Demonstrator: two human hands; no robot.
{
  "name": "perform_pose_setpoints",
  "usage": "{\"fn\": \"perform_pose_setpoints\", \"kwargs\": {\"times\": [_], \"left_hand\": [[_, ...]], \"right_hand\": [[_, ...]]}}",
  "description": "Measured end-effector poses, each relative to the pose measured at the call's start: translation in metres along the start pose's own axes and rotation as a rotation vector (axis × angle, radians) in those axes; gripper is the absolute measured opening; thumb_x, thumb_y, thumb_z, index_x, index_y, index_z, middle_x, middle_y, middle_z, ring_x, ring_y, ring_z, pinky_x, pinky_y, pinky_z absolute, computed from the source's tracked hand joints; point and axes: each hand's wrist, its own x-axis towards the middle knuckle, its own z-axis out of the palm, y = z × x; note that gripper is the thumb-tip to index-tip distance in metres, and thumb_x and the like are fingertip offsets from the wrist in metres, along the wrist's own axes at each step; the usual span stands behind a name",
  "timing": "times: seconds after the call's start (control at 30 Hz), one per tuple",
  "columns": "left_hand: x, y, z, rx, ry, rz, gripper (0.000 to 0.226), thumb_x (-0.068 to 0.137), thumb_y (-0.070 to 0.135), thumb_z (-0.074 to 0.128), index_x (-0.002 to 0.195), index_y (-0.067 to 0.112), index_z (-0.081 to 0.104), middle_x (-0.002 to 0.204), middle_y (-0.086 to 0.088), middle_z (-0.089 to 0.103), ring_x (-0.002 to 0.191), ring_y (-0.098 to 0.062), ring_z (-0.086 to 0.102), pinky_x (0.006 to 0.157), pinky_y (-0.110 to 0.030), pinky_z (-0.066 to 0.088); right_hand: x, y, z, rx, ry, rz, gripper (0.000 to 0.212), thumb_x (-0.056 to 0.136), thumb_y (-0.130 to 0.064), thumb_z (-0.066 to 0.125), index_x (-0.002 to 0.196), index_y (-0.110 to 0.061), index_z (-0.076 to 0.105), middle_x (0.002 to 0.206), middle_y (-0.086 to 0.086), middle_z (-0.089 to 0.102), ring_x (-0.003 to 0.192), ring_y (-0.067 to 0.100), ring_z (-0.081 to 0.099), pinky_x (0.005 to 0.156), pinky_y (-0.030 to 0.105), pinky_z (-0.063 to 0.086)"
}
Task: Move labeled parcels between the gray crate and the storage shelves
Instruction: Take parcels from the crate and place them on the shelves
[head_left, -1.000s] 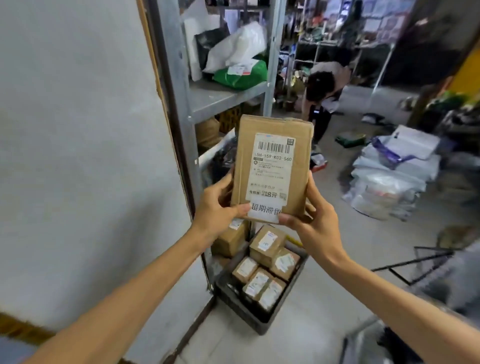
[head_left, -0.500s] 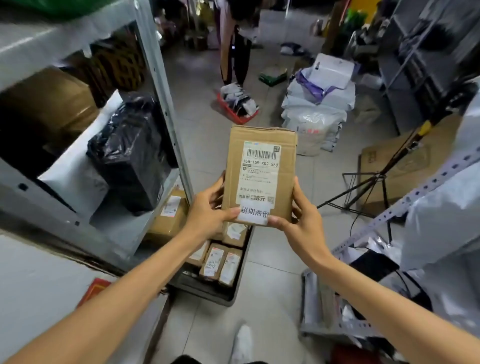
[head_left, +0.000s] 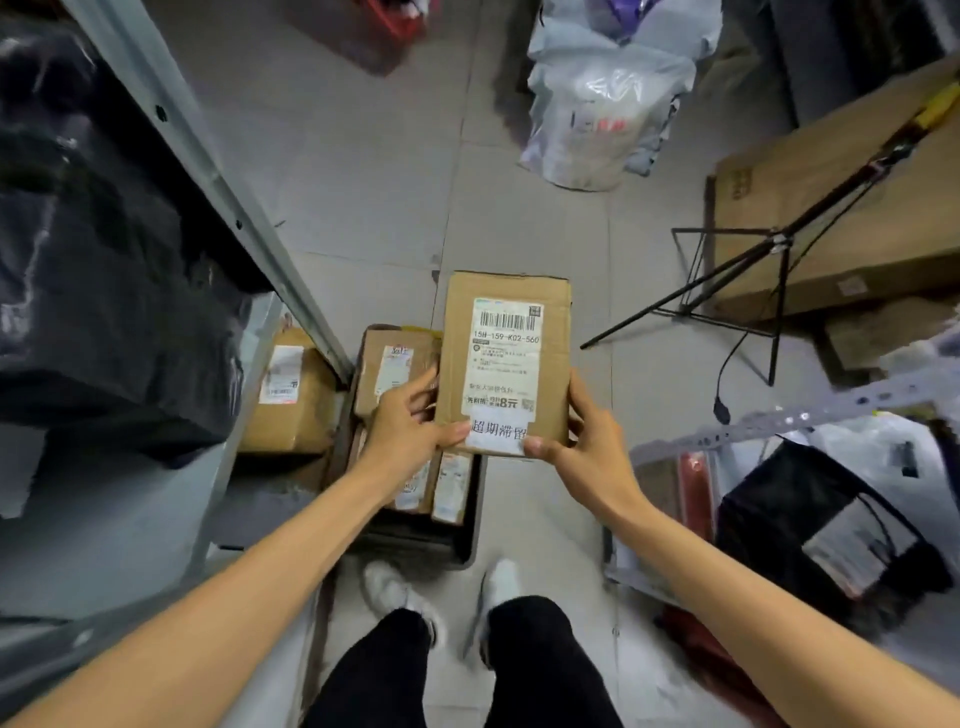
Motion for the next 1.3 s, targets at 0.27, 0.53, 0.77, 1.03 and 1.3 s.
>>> {"fn": "perform_pose_setpoints", "kwargs": {"times": [0.27, 0.53, 0.77, 1.03, 1.3], "left_hand": [[0.112, -0.128, -0.002, -0.027, 0.008, -0.329, 0.081, 0.070, -0.016, 0.075, 0.140, 0.013, 0.047, 0.126, -0.013, 0.063, 0.113, -0.022, 0.061, 0.076, -0.019, 0.056], [0.209, -0.211, 0.006, 0.003, 0.065, -0.516, 0.082, 0.074, -0.010, 0.073, 0.145, 0.015, 0.040, 0.130, -0.007, 0.062, 0.116, -0.019, 0.060, 0.100, -0.040, 0.049], [0.309, -0.237, 0.006, 0.084, 0.066, -0.474, 0.079, 0.077, -0.003, 0.073, 0.145, 0.023, 0.040, 0.125, 0.002, 0.063, 0.116, -0.016, 0.060, 0.073, -0.015, 0.053], [0.364, -0.252, 0.012, 0.200, 0.097, -0.387, 0.072, 0.082, 0.006, 0.073, 0.145, 0.013, 0.039, 0.138, -0.007, 0.055, 0.122, -0.017, 0.056, 0.103, -0.035, 0.047], [0.398, -0.271, 0.005, 0.505, -0.007, -0.373, 0.088, 0.072, 0.007, 0.082, 0.147, 0.019, 0.039, 0.138, -0.003, 0.055, 0.119, -0.018, 0.058, 0.101, -0.032, 0.048]], "right_hand": [[0.091, 0.129, 0.064, -0.028, -0.129, 0.311, 0.074, 0.069, 0.005, 0.075, 0.134, -0.019, 0.049, 0.118, -0.004, 0.067, 0.110, 0.016, 0.063, 0.090, 0.037, 0.056], [0.193, 0.226, 0.105, -0.008, -0.238, 0.474, 0.075, 0.071, 0.011, 0.071, 0.137, -0.015, 0.048, 0.121, 0.001, 0.064, 0.114, 0.021, 0.060, 0.093, 0.032, 0.054], [0.287, 0.268, 0.129, 0.003, -0.201, 0.483, 0.070, 0.075, 0.010, 0.072, 0.136, -0.016, 0.049, 0.124, 0.004, 0.063, 0.117, 0.021, 0.058, 0.092, 0.029, 0.054], [0.344, 0.294, 0.146, 0.019, -0.155, 0.520, 0.067, 0.080, 0.003, 0.072, 0.140, -0.015, 0.048, 0.126, 0.004, 0.062, 0.115, 0.016, 0.056, 0.094, 0.021, 0.045], [0.359, 0.316, 0.168, -0.040, -0.168, 0.462, 0.072, 0.080, -0.001, 0.074, 0.141, -0.017, 0.041, 0.121, -0.003, 0.061, 0.104, 0.008, 0.053, 0.096, 0.029, 0.049]]}}
